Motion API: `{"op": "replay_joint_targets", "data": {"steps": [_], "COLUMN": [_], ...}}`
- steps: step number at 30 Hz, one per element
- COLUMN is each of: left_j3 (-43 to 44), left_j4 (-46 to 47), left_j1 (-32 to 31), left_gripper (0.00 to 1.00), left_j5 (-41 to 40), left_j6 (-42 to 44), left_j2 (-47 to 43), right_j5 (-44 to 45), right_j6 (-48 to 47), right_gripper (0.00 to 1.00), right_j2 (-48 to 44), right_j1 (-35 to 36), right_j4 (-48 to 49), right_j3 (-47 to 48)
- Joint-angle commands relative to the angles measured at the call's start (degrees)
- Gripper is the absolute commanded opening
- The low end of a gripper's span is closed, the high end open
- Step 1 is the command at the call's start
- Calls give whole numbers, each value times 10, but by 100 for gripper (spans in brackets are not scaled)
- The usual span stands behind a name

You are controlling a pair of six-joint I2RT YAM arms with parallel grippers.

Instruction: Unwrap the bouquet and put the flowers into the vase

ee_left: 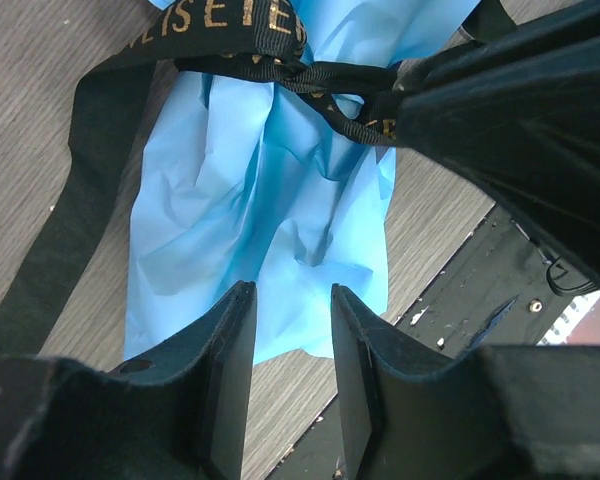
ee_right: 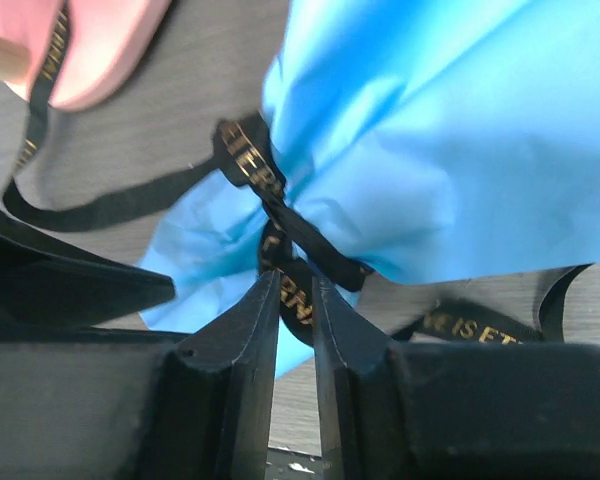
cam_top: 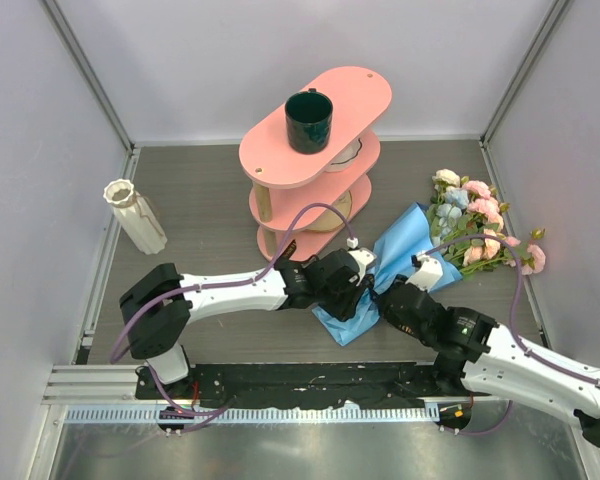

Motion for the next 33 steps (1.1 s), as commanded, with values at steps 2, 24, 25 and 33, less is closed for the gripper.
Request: {"op": "replay_joint_targets", "data": {"steps": [2, 24, 25, 33], "left_j3": [21, 25, 25, 25], "left_j4": [9, 8, 8, 8], "left_j1": [3, 8, 8, 8], "left_gripper": [39, 39, 39, 38], "left_j5": [21, 40, 39, 46], "left_j6": [-16, -34, -36, -38], "left_j2": [7, 33, 36, 39], "right_j5": [83, 39, 38, 47], "right_j6": [-25, -88, -89, -85], "right_gripper": [29, 29, 28, 31], "right_j2": [-10, 128, 132, 147], "right_j1": [0, -24, -24, -32], "right_j4": [-8, 81, 81, 83], "right_j3": [61, 36, 37, 35]}}
